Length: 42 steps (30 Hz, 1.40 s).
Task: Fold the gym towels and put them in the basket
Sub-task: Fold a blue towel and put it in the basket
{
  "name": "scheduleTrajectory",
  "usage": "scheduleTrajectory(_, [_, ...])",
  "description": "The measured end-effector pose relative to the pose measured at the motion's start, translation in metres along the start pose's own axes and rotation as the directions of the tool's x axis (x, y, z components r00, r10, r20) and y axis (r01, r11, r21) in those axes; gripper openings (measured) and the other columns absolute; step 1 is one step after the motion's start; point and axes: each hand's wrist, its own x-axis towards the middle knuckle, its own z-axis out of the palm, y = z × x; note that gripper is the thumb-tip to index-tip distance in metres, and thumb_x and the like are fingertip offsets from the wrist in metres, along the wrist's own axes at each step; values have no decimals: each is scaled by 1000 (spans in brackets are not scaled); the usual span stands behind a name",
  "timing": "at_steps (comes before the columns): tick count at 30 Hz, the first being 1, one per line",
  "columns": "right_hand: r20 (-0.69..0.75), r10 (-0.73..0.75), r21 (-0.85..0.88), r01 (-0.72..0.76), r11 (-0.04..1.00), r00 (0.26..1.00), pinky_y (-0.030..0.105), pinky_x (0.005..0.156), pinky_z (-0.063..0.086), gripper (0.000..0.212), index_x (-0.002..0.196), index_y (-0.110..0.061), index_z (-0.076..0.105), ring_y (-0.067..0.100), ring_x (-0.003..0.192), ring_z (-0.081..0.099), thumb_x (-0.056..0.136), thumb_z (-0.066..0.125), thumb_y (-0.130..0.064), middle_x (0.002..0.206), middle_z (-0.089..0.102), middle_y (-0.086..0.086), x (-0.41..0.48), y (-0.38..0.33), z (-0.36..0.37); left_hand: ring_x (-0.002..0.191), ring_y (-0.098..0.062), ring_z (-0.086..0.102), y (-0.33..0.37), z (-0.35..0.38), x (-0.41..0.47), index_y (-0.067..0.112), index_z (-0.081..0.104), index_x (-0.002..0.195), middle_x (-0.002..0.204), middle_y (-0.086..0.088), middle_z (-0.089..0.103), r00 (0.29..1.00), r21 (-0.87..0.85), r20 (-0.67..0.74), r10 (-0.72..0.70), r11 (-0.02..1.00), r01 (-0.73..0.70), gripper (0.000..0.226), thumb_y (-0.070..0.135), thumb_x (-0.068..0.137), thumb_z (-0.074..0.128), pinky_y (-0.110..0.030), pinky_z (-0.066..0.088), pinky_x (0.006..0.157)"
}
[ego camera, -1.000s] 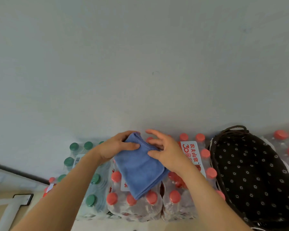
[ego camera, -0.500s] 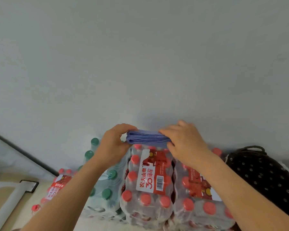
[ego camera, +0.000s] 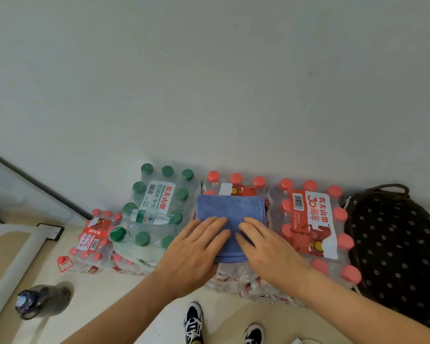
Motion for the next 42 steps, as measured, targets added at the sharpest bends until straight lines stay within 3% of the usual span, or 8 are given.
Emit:
scheduleTrajectory(11, [86, -13, 4, 13, 1000, 996, 43, 102, 46, 41, 113, -3, 67, 32, 124, 54, 90, 35, -14, 124, 63, 17, -13, -10, -1, 120, -26, 54, 11, 20, 0, 7, 56, 131, 137, -8, 54, 998, 45, 7, 55, 997, -55, 50, 32, 88, 50, -40, 47, 99])
scheduleTrajectory(15, [84, 13, 151, -26, 988, 996, 36, 85, 57, 33, 103, -9, 66, 28, 118, 60, 85, 39, -15, 120, 66, 13, -11, -4, -5, 102, -26, 53, 9, 7, 8, 7, 59, 122, 117, -7, 57, 999, -13, 3, 47, 999, -47, 42, 32, 88, 50, -38, 51, 87])
scheduleTrajectory(18, [170, 75, 262, -118, 958, 983, 37, 66, 60, 25, 100, -10, 64, 25, 106, 66, 78, 53, -15, 108, 69, 9, -5, 6, -5, 107, -28, 51, 5, 1, 10, 10, 60, 118, 120, -9, 54, 999, -33, 24, 34, 999, -33, 42, 30, 83, 50, -37, 49, 91])
scheduleTrajectory(22, [327, 194, 443, -331, 833, 925, 42, 60, 47, 24, 95, -15, 54, 22, 69, 58, 84, 36, -27, 87, 65, 0, 5, 18, -18, 102, -19, 58, -5, -4, 15, 17, 61, 112, 116, -2, 60, 997, -125, 82, 17, 992, -6, 42, 21, 73, 45, -30, 53, 84])
scheduleTrajectory(27, [374, 310, 595, -483, 642, 874, 31, 53, 34, 10, 86, -21, 54, 13, 56, 47, 86, 48, -13, 65, 57, -3, 18, 29, -28, 58, -2, 54, -30, -24, 30, 31, 60, 98, 66, 16, 60, 946, -501, 227, -230, 806, 316, 20, 20, 82, 53, -17, 40, 57])
scheduleTrajectory(31, [406, 416, 686, -573, 448, 813, 25, 49, 29, 17, 85, -22, 59, 8, 48, 40, 86, 49, -8, 61, 54, 0, 27, 36, -25, 68, -2, 55, -40, -23, 41, 33, 55, 91, 75, 17, 62, 926, -575, 199, -321, 727, 376, 13, 20, 92, 55, -19, 39, 59])
scheduleTrajectory(37, [340, 521, 693, -583, 423, 783, 13, 63, 46, 29, 114, -32, 57, 0, 75, 60, 87, 65, -32, 92, 64, -16, 31, 34, -21, 79, -21, 52, -39, -13, 61, 10, 54, 103, 92, -1, 58, 932, -442, 159, -326, 820, 363, 24, 30, 96, 42, -34, 39, 68])
scheduleTrajectory(42, [317, 632, 647, -648, 401, 707, 28, 81, 48, 17, 104, -20, 66, 13, 91, 59, 90, 64, -28, 99, 66, -5, 40, 38, -10, 83, -24, 51, -45, -8, 71, 8, 54, 101, 92, -2, 47, 917, -397, 190, -351, 827, 399, 18, 23, 98, 44, -34, 37, 70])
